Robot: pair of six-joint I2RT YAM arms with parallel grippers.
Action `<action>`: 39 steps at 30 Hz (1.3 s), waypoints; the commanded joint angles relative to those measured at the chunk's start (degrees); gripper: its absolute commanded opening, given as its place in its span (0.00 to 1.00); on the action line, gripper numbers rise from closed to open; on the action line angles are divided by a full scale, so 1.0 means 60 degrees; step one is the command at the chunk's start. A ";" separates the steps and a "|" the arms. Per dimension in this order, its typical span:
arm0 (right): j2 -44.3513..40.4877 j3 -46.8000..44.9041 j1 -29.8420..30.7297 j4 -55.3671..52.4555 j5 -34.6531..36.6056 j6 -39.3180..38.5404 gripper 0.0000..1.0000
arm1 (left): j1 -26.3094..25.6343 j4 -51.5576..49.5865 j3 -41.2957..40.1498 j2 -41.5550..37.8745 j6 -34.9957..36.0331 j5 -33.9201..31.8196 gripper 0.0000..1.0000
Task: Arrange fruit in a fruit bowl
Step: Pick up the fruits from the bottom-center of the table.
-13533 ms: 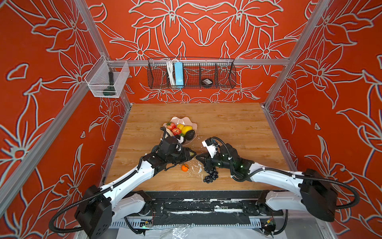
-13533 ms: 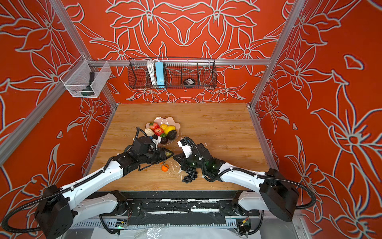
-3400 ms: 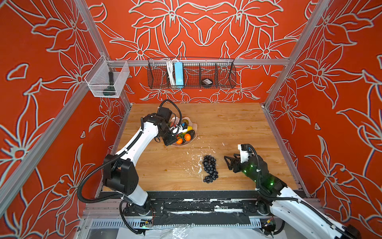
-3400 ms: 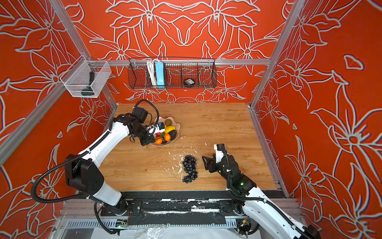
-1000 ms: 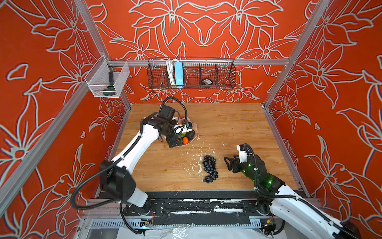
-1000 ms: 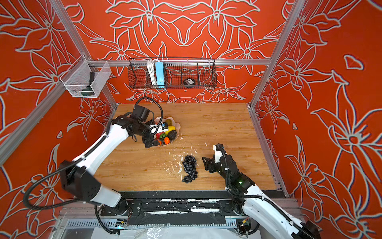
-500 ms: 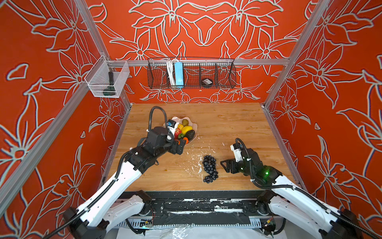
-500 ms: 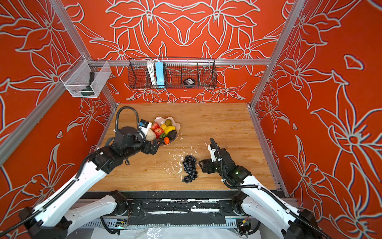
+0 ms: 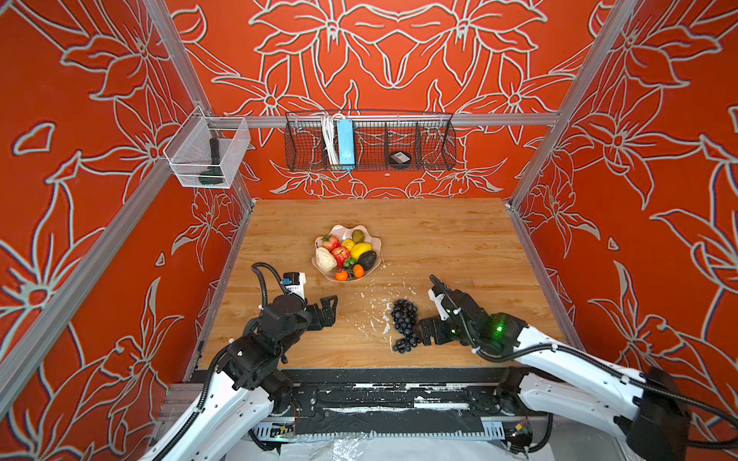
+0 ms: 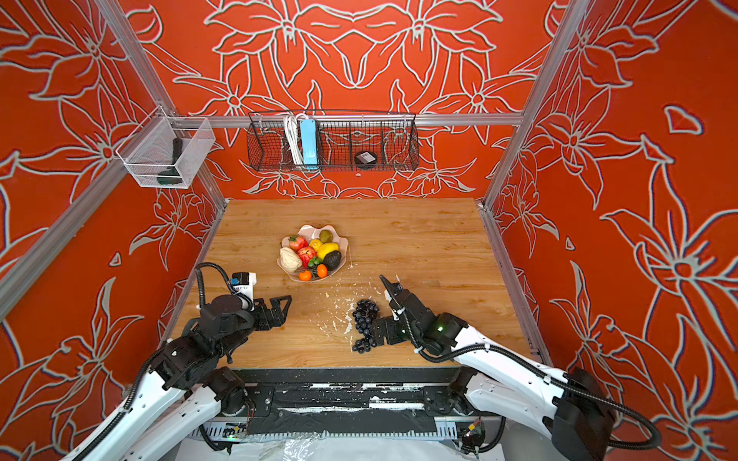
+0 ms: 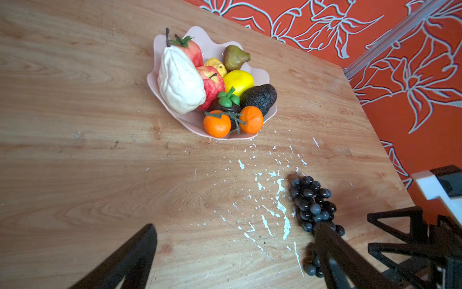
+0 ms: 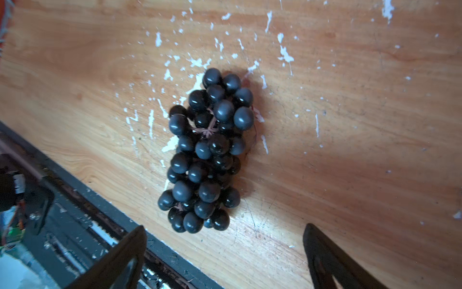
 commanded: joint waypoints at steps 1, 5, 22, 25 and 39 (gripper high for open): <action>0.0403 0.0374 0.0307 -0.0112 0.0508 0.0574 0.98 | 0.0034 0.0426 -0.0364 -0.0053 -0.0700 -0.0477 0.98; 0.1068 0.0582 0.0609 0.0297 0.0501 0.0720 0.98 | 0.0033 0.0841 -0.0937 0.0114 -0.0832 -0.0574 0.98; 0.4456 0.2039 0.1076 0.0784 0.1131 0.0491 0.95 | 0.0045 0.1448 -0.1917 0.0003 -0.0456 -0.0570 0.98; 0.4899 0.2304 0.1204 0.0677 0.1302 0.0430 0.93 | 0.0039 0.1522 -0.2034 -0.0075 -0.0445 -0.0582 0.98; 0.6143 0.2736 0.1604 0.0828 0.2052 0.0150 0.75 | 0.0041 0.1525 -0.2076 -0.0046 -0.0382 -0.0537 0.98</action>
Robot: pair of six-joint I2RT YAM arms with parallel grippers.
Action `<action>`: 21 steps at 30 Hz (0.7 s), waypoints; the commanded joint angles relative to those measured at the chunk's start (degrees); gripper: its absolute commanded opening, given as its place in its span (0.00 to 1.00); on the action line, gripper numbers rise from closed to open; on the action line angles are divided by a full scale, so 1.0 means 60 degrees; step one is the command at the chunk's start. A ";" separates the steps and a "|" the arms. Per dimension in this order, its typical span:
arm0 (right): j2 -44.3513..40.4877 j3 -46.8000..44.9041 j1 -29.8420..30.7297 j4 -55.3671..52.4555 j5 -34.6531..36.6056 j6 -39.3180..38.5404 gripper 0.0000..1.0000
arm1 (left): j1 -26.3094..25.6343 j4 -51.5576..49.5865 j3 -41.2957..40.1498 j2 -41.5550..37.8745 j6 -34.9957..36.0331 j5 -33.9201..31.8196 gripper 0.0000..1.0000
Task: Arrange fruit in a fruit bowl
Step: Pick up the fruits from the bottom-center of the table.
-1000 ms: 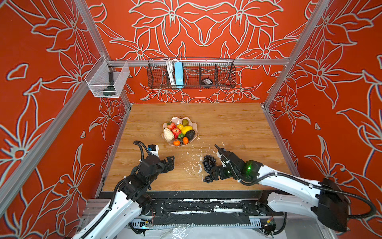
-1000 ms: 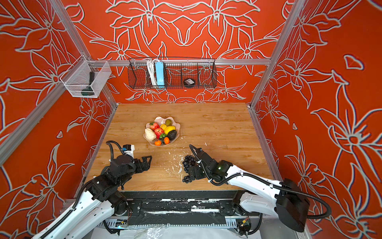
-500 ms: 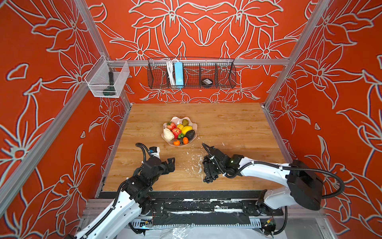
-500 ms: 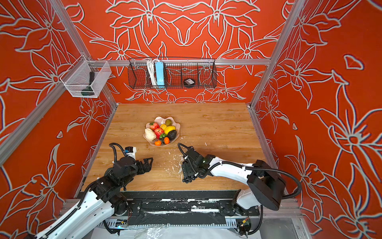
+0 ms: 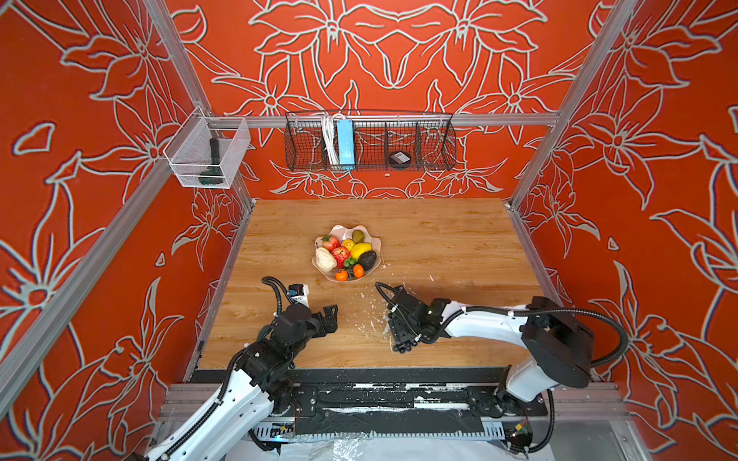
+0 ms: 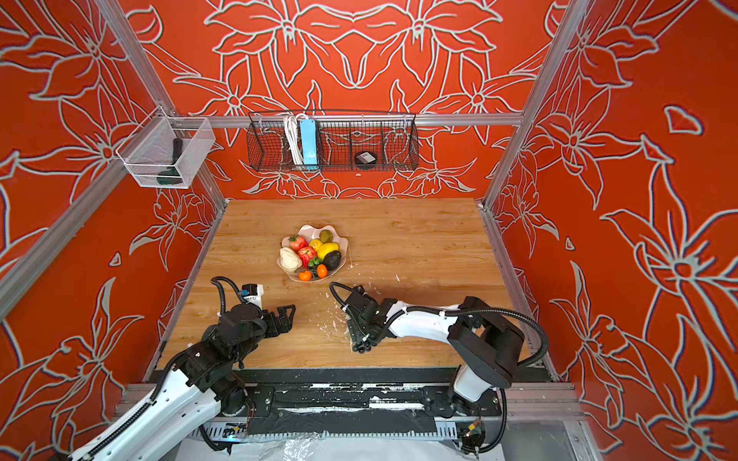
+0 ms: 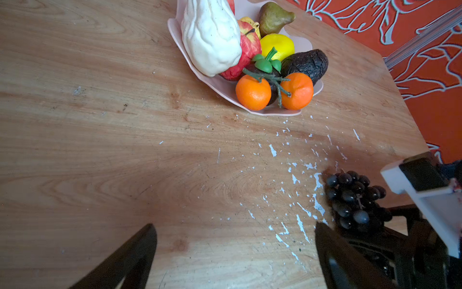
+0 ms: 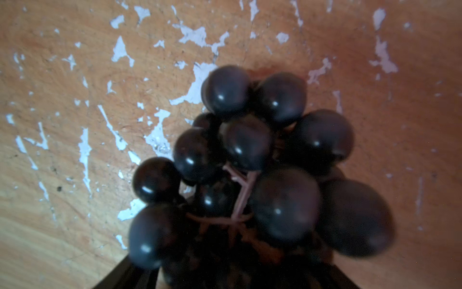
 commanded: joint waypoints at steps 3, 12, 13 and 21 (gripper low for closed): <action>0.0245 0.0151 0.0126 0.0095 0.0484 -0.0049 0.68 | 0.0046 0.0067 -0.0083 -0.0169 -0.0032 -0.0257 0.98; -0.0299 -0.0091 0.0129 0.0502 0.0693 -0.0074 0.49 | 0.0048 0.0081 -0.0190 -0.0336 -0.0025 -0.0334 0.98; -0.0352 -0.0091 0.0125 0.0517 0.0728 -0.0059 0.49 | 0.0048 0.0082 -0.0193 -0.0326 -0.0024 -0.0334 0.98; -0.0882 -0.0317 0.0082 0.1090 0.0942 -0.0346 0.44 | 0.0043 0.0054 -0.0241 -0.0412 0.0018 -0.0376 0.98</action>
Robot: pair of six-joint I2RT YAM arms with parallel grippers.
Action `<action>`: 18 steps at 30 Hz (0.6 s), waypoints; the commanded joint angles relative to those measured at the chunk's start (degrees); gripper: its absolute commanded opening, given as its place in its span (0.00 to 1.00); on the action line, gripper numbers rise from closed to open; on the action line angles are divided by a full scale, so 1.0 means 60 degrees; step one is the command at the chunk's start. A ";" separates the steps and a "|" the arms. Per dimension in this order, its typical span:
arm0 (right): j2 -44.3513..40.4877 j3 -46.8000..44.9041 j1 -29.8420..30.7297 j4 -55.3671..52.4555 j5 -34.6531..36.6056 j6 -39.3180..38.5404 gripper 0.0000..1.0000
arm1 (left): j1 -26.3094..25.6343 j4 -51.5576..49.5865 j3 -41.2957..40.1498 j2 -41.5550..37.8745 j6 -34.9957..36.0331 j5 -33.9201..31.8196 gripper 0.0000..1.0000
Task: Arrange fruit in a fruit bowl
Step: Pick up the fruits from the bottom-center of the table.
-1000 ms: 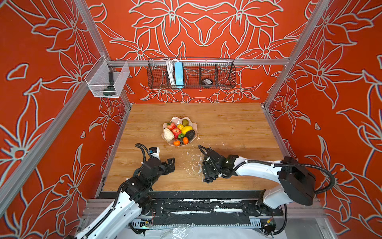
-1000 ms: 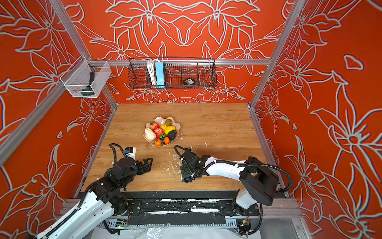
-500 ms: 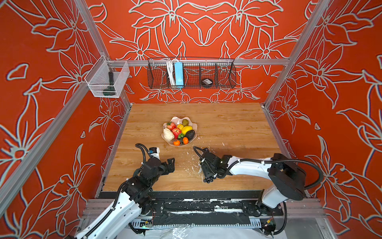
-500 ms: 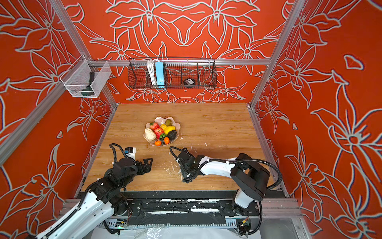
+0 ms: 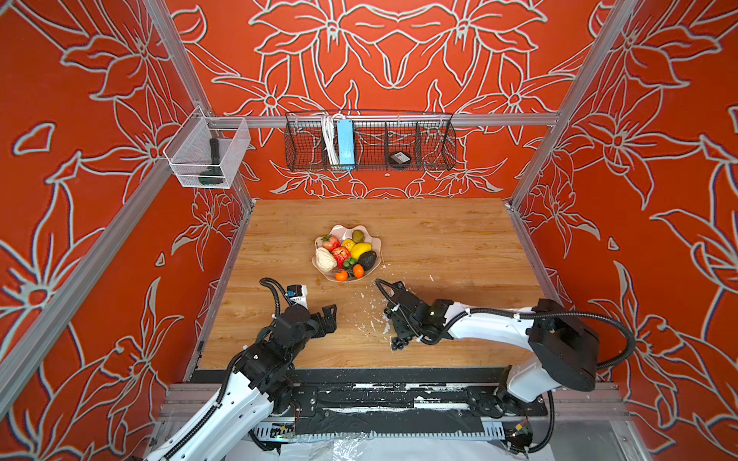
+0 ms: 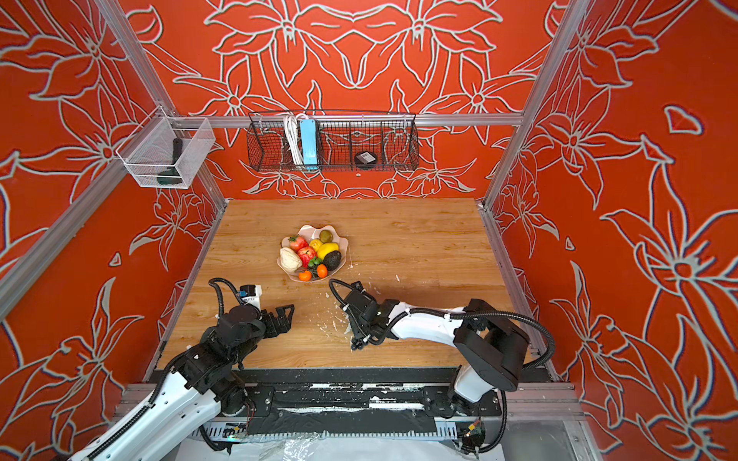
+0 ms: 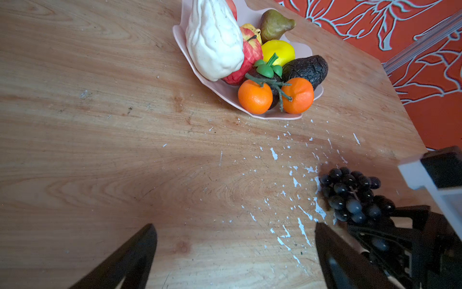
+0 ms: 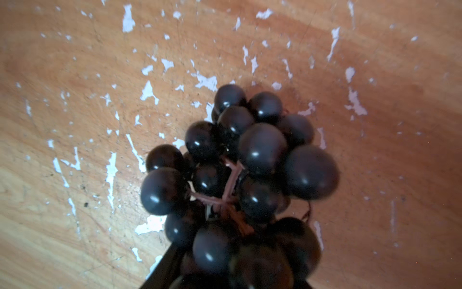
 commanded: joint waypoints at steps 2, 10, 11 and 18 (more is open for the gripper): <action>-0.0494 -0.0133 -0.0015 0.0528 0.0428 -0.0213 0.44 | 0.0048 0.0069 -0.0176 -0.0227 0.0018 -0.0225 0.98; -0.1027 -0.0038 -0.0259 0.0560 0.0456 -0.1072 0.41 | 0.0048 0.0012 -0.0290 -0.0522 0.0048 -0.0282 0.98; -0.1118 -0.0002 -0.0347 0.0526 0.0428 -0.1208 0.41 | 0.0042 0.0037 -0.0330 -0.0570 0.0072 -0.0284 0.98; -0.1458 0.0535 -0.1174 0.0449 -0.0442 -0.1984 0.40 | 0.0046 0.0186 -0.0482 -0.0695 0.0157 -0.0342 0.98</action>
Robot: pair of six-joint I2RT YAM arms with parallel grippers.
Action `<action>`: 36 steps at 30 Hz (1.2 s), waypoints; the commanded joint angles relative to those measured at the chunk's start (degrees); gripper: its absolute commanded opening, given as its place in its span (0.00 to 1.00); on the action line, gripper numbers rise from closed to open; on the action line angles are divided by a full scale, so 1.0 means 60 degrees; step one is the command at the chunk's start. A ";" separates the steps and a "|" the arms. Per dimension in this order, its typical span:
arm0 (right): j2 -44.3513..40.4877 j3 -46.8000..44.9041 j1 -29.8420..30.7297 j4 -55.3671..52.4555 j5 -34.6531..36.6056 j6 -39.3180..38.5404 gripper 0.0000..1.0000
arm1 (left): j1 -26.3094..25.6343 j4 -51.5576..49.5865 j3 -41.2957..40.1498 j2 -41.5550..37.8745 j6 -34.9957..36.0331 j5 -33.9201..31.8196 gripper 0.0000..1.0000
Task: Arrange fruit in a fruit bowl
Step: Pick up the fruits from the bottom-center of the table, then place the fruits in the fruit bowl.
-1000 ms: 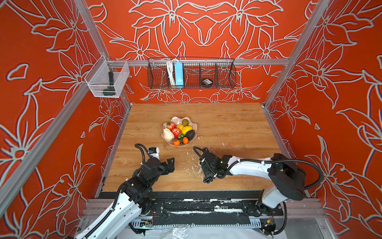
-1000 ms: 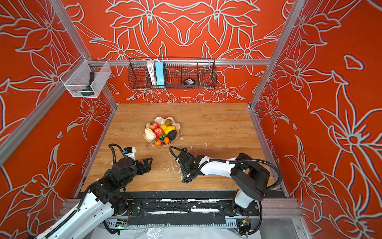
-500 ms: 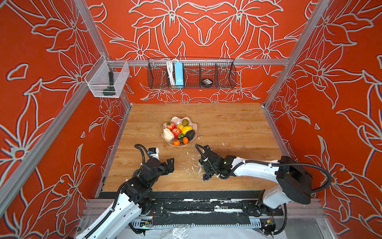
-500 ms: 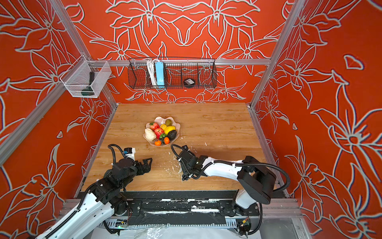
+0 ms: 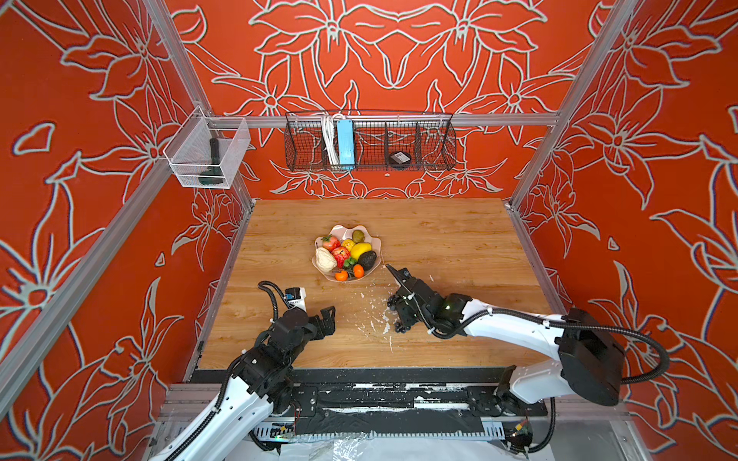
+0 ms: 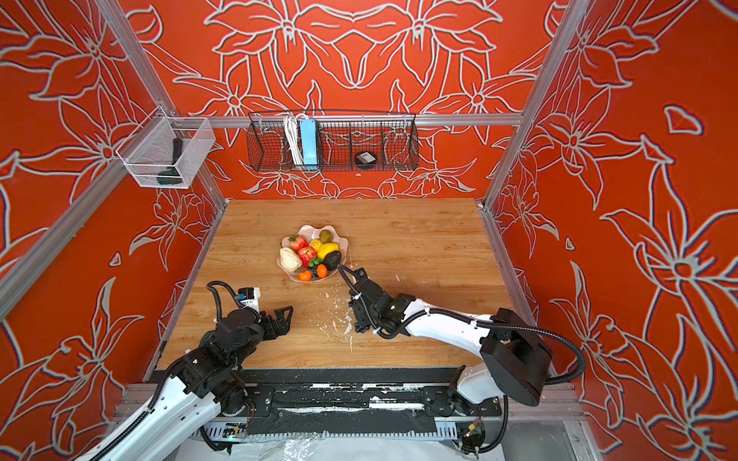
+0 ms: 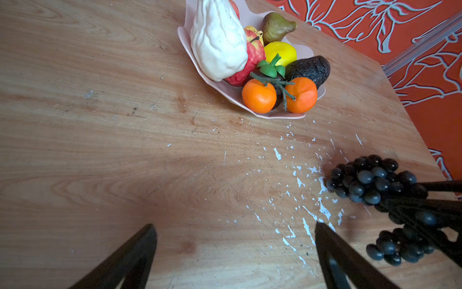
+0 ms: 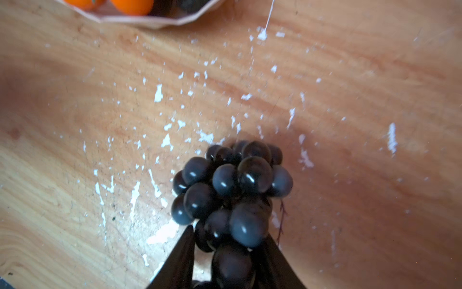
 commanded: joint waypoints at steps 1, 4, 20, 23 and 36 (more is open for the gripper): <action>-0.0238 0.0459 -0.0382 0.0138 -0.0573 -0.0501 0.40 | 0.0047 0.0195 -0.0086 -0.0145 0.0045 -0.0208 0.98; -0.0160 0.0625 -0.0693 0.0148 -0.0949 -0.0599 0.39 | 0.0049 0.0210 -0.0134 -0.0226 0.0071 -0.0208 0.98; 0.0307 0.1651 -0.1062 -0.0067 -0.1339 -0.1008 0.35 | 0.0037 0.0327 -0.0209 -0.0257 0.0116 -0.0178 0.98; 0.0339 0.1998 -0.1152 -0.0106 -0.1381 -0.1143 0.35 | 0.0041 0.0325 -0.0211 -0.0271 0.0116 -0.0178 0.98; 0.2023 0.5543 -0.1860 -0.0485 -0.2332 -0.2115 0.35 | 0.0042 0.0166 -0.0550 -0.1661 0.0384 0.0045 0.98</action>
